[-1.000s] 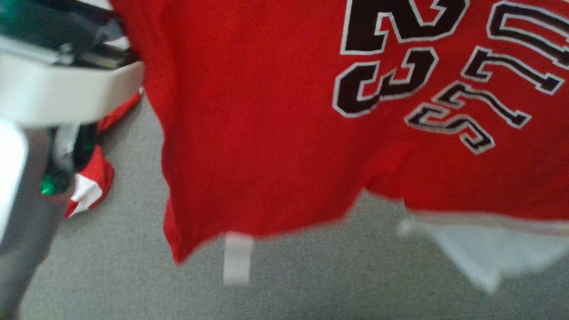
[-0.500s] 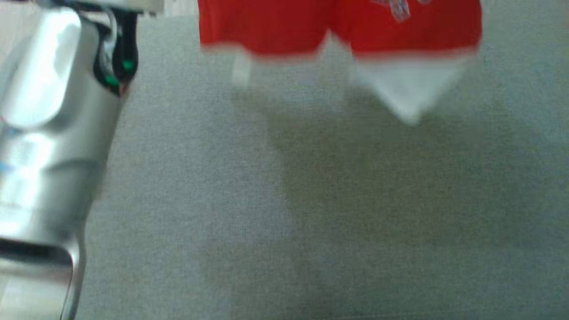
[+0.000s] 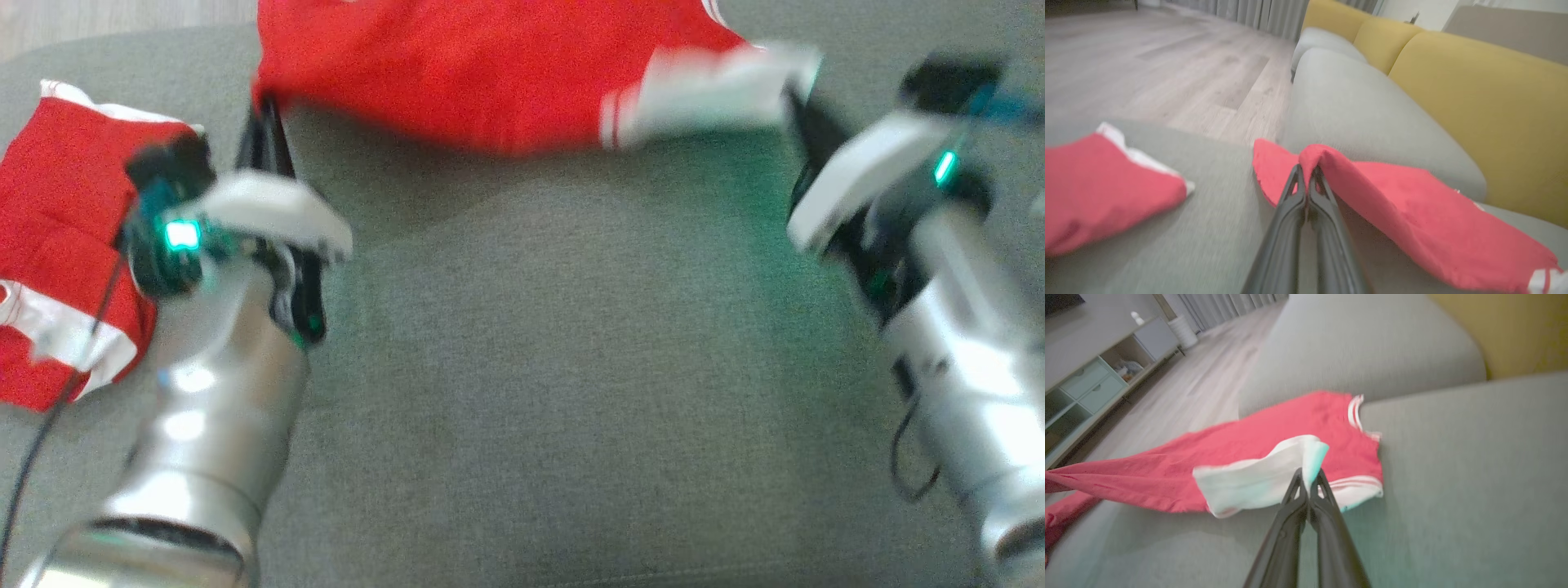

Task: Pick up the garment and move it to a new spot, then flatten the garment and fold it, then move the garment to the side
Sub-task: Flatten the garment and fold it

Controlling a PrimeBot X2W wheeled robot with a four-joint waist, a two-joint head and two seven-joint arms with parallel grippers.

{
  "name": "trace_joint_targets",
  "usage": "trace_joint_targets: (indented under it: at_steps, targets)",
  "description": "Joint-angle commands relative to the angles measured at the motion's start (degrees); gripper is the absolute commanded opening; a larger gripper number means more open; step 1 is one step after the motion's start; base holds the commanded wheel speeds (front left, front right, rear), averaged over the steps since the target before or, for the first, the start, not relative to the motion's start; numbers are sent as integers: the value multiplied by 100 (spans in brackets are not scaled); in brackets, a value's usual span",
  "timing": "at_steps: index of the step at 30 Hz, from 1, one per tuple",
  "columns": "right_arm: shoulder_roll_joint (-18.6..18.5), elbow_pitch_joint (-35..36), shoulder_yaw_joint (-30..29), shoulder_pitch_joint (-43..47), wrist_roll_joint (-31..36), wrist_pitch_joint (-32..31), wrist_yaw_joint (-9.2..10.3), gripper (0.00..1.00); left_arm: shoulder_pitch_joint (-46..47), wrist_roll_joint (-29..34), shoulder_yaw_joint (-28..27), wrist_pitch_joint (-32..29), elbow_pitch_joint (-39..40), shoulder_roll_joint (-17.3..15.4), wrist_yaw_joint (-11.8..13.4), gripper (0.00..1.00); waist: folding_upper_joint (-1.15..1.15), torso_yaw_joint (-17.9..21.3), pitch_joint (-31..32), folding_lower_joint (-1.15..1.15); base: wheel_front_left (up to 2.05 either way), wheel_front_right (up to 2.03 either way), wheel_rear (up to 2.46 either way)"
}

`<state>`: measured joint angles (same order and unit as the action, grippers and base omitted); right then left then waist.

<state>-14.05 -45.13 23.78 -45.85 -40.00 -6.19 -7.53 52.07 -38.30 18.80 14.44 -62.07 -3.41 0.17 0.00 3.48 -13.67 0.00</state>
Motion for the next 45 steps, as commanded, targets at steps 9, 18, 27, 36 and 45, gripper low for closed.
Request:
trace_joint_targets:
  at_steps: [9,18,27,36,45]
  targets:
    - [-147,660,672,1287,-965,877,4,0,-1051,447,-683,55,975,-45,-81,0,0,-111,138,0,0,0,0]
    - [-965,2453,247,3429,-931,875,4,0,-3413,1045,-1114,55,2891,-234,30,0,0,-240,699,0,0,0,0]
    - [-464,5438,-1632,5865,-20,-1388,4,0,-5286,1137,-1035,-1290,5751,-685,698,0,0,-307,964,0,0,0,0]
    - [679,7473,-2802,6559,889,-3242,4,0,-6052,1087,-934,-2783,7590,-1025,1163,0,0,-280,826,0,0,0,0]
    - [481,6289,-2806,5111,744,-3109,4,0,-5130,420,-926,-3370,6679,-937,822,0,0,-308,205,0,0,0,0]
